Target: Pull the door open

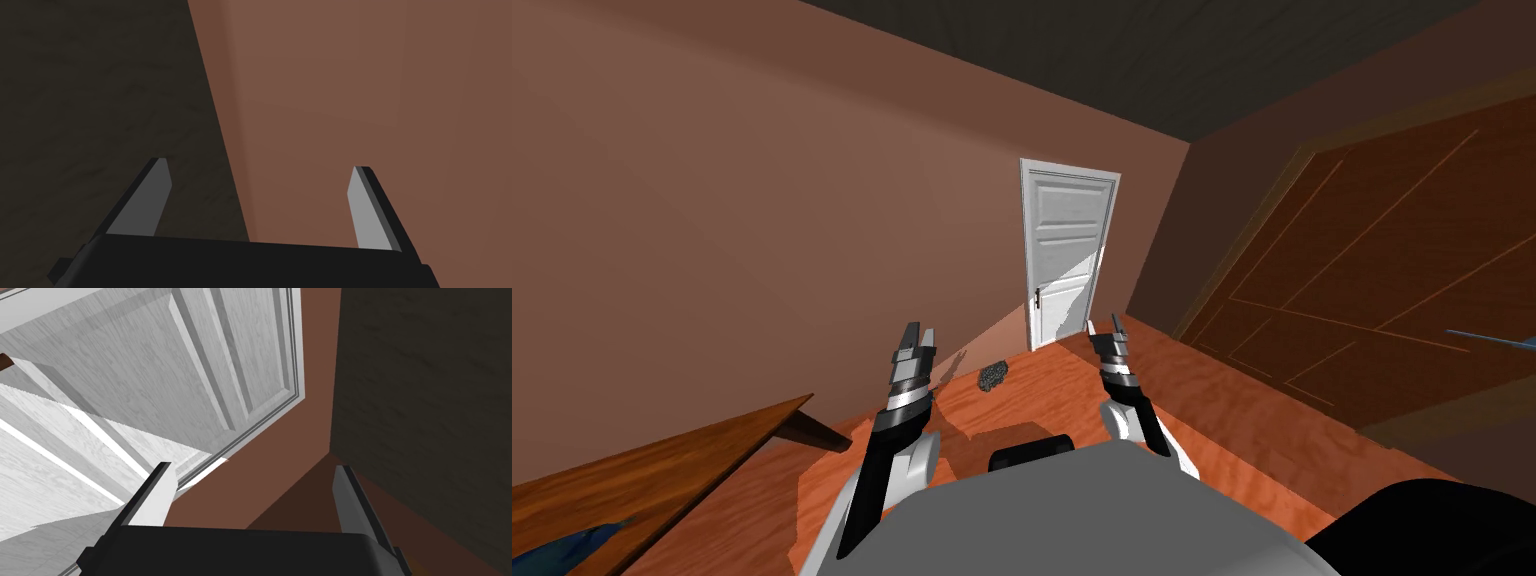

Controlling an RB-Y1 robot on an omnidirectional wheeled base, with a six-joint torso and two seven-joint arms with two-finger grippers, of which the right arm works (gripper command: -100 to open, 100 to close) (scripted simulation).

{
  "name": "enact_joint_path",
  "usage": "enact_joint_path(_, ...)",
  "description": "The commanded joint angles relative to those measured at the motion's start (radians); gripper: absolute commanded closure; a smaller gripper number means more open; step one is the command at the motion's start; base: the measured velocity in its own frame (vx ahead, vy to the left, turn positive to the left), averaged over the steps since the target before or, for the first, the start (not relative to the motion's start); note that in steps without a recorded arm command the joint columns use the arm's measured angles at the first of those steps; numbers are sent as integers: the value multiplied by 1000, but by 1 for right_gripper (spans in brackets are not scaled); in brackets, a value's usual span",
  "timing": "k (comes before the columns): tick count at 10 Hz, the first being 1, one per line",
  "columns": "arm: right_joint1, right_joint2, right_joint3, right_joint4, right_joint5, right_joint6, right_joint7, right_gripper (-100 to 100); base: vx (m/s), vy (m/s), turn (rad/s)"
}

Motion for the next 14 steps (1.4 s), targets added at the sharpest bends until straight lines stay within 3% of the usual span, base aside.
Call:
enact_joint_path(1,-10,-3,6,35,-18,-8,-29,-100,95,-56,131)
enact_joint_path(14,-86,-32,45,308,-181,-60,-273,-100,82,-62,156)
